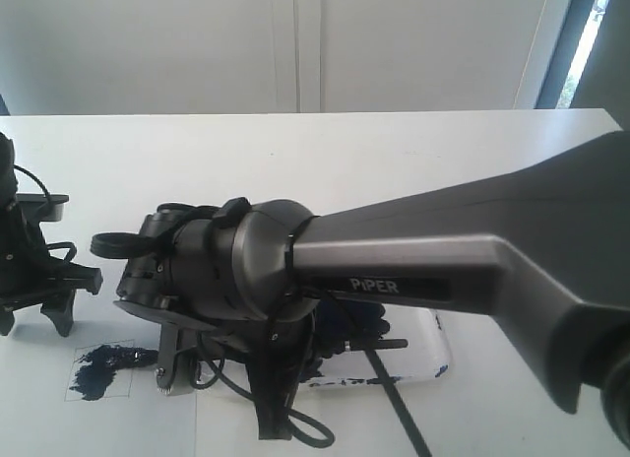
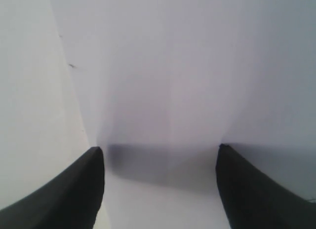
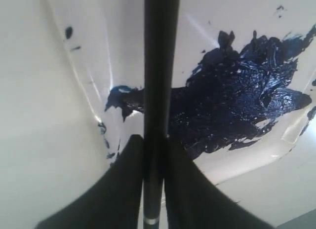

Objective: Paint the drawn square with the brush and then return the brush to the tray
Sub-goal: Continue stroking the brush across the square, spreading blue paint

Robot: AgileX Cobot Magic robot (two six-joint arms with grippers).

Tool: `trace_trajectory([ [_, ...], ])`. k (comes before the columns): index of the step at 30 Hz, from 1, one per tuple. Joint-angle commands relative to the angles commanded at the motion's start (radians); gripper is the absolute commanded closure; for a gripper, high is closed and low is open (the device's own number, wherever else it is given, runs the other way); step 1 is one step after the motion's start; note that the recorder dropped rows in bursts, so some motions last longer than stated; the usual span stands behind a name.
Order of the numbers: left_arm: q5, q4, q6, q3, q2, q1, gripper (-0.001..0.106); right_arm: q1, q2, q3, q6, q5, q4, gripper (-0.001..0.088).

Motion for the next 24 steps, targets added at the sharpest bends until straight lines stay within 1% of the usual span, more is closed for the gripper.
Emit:
trace_trajectory([
  [2, -0.002, 0.0, 0.0, 0.0, 0.0, 0.0, 0.038, 0.0, -0.004, 0.013, -0.005, 0.0, 0.035, 0.0868],
  [5, -0.002, 0.0, 0.0, 0.0, 0.0, 0.0, 0.038, 0.012, -0.007, 0.033, -0.005, 0.0, 0.035, 0.0868],
  [12, -0.004, 0.0, 0.0, 0.0, 0.0, 0.0, 0.038, 0.059, -0.038, 0.081, -0.012, 0.0, 0.038, 0.0868],
  [16, -0.004, 0.0, 0.0, 0.0, 0.0, 0.0, 0.038, 0.063, -0.045, 0.088, -0.014, 0.0, 0.035, 0.0868],
  [24, -0.004, 0.0, 0.0, 0.0, 0.0, 0.0, 0.038, 0.061, -0.045, 0.088, 0.003, 0.0, -0.078, 0.0868],
])
